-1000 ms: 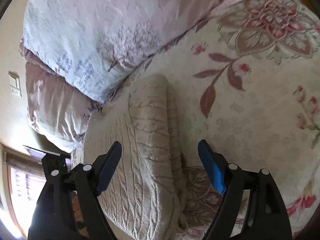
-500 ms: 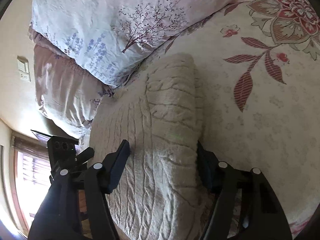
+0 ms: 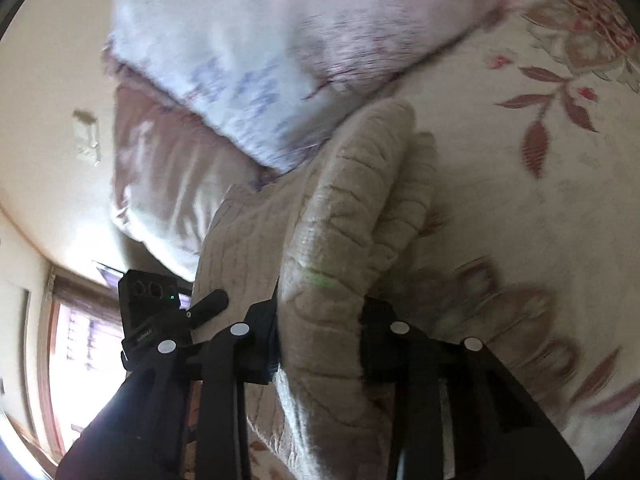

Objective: Fold small clothes

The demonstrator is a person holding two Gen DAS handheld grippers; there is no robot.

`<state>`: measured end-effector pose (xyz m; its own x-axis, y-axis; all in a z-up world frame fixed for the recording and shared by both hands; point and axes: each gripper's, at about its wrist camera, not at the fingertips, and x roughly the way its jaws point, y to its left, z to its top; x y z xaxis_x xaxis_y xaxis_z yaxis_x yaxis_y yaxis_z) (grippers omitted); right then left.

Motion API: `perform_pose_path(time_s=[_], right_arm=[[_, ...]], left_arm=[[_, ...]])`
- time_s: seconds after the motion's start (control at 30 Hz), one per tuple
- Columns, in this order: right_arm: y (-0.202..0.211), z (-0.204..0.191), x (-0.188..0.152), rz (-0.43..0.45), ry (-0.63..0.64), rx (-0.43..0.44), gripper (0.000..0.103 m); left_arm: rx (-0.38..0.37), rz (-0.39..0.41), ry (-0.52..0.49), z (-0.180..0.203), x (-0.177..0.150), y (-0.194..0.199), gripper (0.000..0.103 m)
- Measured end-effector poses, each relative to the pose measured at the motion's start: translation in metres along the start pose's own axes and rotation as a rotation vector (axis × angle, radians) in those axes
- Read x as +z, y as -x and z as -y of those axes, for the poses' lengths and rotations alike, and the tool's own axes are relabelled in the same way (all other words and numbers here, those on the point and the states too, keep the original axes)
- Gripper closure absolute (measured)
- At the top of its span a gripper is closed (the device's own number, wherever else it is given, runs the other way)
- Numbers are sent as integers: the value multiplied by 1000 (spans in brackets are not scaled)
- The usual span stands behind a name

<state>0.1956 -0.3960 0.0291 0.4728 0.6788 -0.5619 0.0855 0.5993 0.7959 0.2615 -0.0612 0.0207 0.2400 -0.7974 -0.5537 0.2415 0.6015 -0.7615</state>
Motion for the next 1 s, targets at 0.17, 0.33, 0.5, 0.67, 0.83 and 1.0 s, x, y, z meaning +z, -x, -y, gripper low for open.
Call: perform_pose_path(time_s=[0.17, 0.33, 0.5, 0.67, 0.83, 1.0], right_arm=[[-14, -46, -17, 6, 73, 43, 72], [-41, -93, -35, 58, 215, 28, 72], [-105, -81, -40, -84, 172, -93, 68], [-97, -71, -26, -85, 115, -92, 59], [-78, -67, -5, 9, 84, -109, 56], [-93, -74, 10, 16, 136, -110, 83]], left_arm=[[8, 30, -1, -9, -6, 52, 65], [55, 69, -34, -24, -8, 103, 63], [179, 56, 155, -93, -20, 107, 58], [104, 102, 196, -111, -33, 113, 53], [131, 108, 173, -109, -35, 115, 49], [123, 112, 190, -112, -32, 112, 45]])
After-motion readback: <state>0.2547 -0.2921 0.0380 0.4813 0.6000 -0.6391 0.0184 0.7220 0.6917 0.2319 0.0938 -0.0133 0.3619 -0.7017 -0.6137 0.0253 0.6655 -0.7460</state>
